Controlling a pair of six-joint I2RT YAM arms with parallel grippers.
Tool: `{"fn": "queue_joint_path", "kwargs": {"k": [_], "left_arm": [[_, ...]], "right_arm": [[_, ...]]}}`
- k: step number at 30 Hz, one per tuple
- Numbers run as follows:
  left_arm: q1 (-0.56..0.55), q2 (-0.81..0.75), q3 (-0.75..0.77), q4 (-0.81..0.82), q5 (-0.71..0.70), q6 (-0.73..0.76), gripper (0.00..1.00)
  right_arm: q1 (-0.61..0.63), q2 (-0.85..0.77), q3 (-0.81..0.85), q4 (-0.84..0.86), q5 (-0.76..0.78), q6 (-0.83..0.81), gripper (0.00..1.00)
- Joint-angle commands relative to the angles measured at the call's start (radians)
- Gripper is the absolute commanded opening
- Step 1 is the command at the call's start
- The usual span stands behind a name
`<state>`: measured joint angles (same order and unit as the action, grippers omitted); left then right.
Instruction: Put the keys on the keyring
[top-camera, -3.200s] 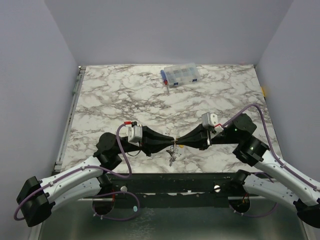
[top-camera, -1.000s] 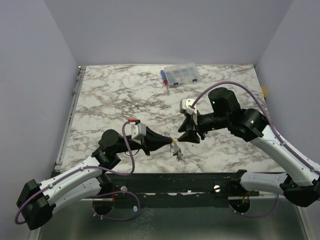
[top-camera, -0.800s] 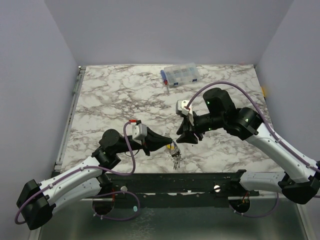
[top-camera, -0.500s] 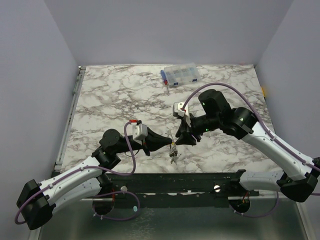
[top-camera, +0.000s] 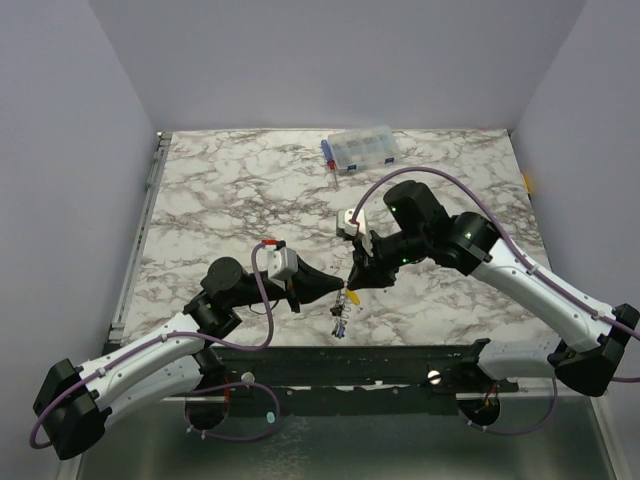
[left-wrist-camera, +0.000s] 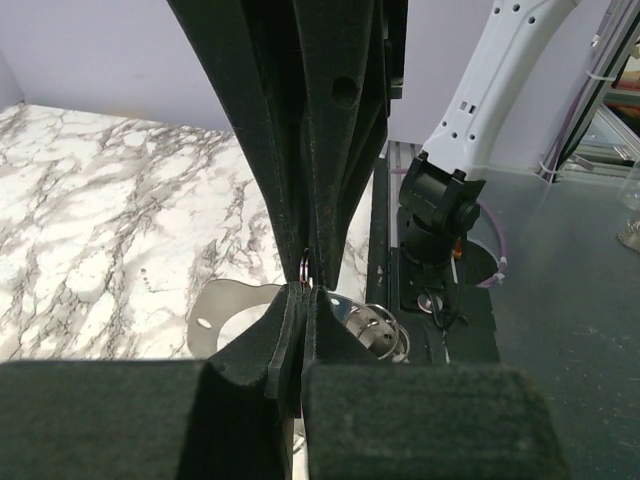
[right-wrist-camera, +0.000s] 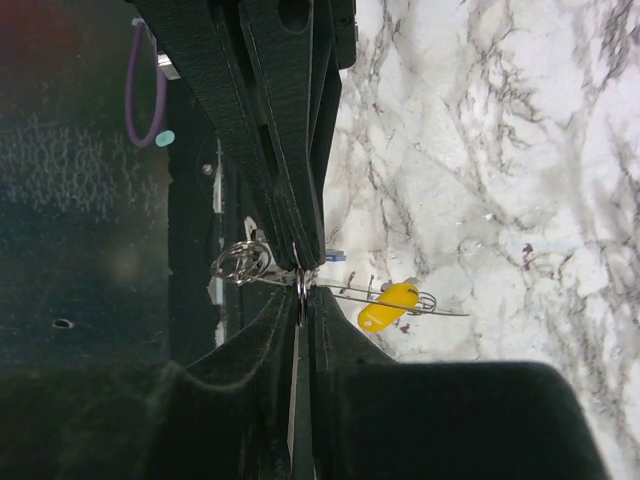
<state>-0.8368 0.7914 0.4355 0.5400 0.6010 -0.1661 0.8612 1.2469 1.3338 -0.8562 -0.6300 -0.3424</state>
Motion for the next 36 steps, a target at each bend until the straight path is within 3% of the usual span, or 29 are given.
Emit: {"fn": "queue_joint_path", "kwargs": {"k": [1,3,11,16,22,29,36], "left_arm": [[0.004,-0.006,0.035,0.042,-0.014,0.013,0.00],[0.004,-0.007,0.034,0.040,-0.016,0.013,0.00],[0.004,-0.026,0.030,0.027,-0.048,0.020,0.00],[0.004,-0.058,0.022,0.017,-0.072,0.028,0.23],[0.004,-0.052,0.022,0.015,-0.060,0.026,0.27],[0.004,-0.026,0.026,0.020,0.016,0.042,0.53],[0.004,-0.020,0.009,0.052,0.057,0.101,0.49]], "right_arm": [[0.010,0.015,-0.007,-0.024,-0.016,-0.004,0.08],[0.010,0.017,-0.009,-0.027,-0.015,-0.005,0.01],[0.011,-0.033,-0.036,0.013,0.021,-0.014,0.01],[0.012,-0.100,-0.082,0.087,0.066,-0.018,0.01],[0.012,-0.163,-0.124,0.147,0.058,-0.009,0.01],[0.011,-0.163,-0.125,0.137,0.047,-0.010,0.01],[0.012,-0.156,-0.136,0.128,-0.010,-0.030,0.01]]}}
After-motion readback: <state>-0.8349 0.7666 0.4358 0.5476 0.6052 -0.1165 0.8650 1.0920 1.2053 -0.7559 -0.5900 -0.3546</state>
